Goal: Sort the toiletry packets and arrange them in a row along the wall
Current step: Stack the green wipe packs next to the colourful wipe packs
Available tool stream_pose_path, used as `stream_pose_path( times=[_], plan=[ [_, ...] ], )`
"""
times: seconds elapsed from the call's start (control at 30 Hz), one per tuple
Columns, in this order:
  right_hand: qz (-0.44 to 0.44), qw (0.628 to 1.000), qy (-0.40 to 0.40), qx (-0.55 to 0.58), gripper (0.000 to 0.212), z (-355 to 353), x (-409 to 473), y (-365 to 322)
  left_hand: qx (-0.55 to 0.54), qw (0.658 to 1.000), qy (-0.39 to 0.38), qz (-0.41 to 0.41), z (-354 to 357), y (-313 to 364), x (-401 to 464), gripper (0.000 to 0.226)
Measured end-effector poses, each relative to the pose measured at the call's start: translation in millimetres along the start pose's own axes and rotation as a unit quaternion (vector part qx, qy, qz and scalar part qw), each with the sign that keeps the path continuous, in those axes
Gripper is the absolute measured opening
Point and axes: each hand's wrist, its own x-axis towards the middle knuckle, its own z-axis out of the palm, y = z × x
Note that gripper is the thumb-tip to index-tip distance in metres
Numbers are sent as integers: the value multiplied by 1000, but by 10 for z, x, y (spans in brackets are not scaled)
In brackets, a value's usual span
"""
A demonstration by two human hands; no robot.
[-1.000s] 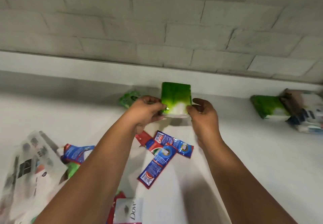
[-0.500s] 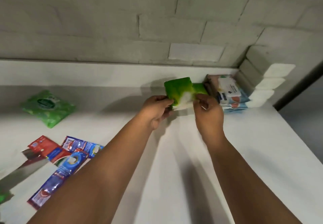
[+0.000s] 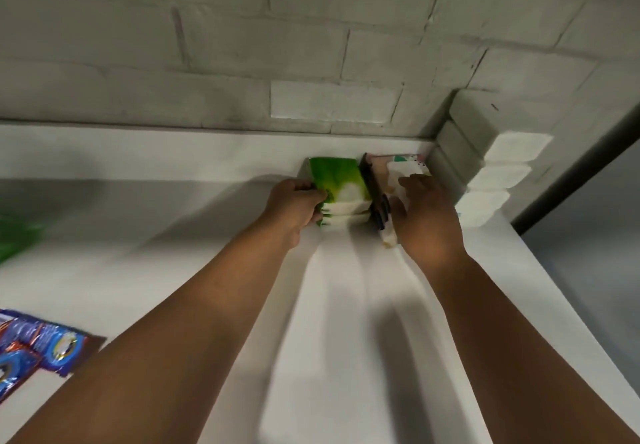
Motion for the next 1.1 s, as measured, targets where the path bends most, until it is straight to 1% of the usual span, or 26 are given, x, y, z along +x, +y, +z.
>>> stream_pose_path(
  times=[0.1, 0.13, 0.23, 0.3, 0.43, 0.57, 0.63, 0.73, 0.8, 0.87, 0.93, 1.03, 1.1],
  plan=[
    [-3, 999, -31, -18, 50, 69, 34, 58, 27, 999, 16, 12, 29, -25, 42, 15],
    [0, 999, -36, -19, 50, 80, 40, 78, 32, 999, 19, 16, 38, -32, 49, 15],
    [11, 999, -41, -18, 41, 109, 61, 97, 31, 999, 19, 21, 48, -47, 61, 9],
    [11, 999, -39, -15, 38, 113, 65, 88, 23, 999, 20, 20, 49, -61, 63, 10],
    [17, 999, -41, -12, 40, 100, 68, 63, 19, 1000, 20, 16, 52, -50, 48, 16],
    [22, 999, -47, -12, 50, 74, 61, 35, 51, 999, 6, 5, 29, -12, -6, 4],
    [31, 999, -41, -13, 49, 39, 37, -27, 63, 998, 12, 4, -11, 32, -59, 10],
    [18, 999, -35, -5, 47, -6, -7, -205, 70, 997, 23, 8, -133, 146, -204, 10],
    [-3, 999, -40, 7, 38, -7, -54, -363, 90, 995, 28, 16, -263, 231, -338, 15],
    [-28, 998, -43, 26, 35, 36, -121, -598, 118, 992, 41, 32, -474, 317, -484, 20],
    [-41, 996, -55, 53, 38, 118, -201, -850, 139, 987, 59, 49, -712, 380, -608, 23],
    [-64, 991, -91, 80, 49, 225, -360, -1249, 152, 982, 86, 70, -1094, 446, -756, 22],
    [-80, 987, -106, 94, 44, 283, -476, -1527, 155, 980, 101, 76, -1389, 468, -832, 19]
  ],
)
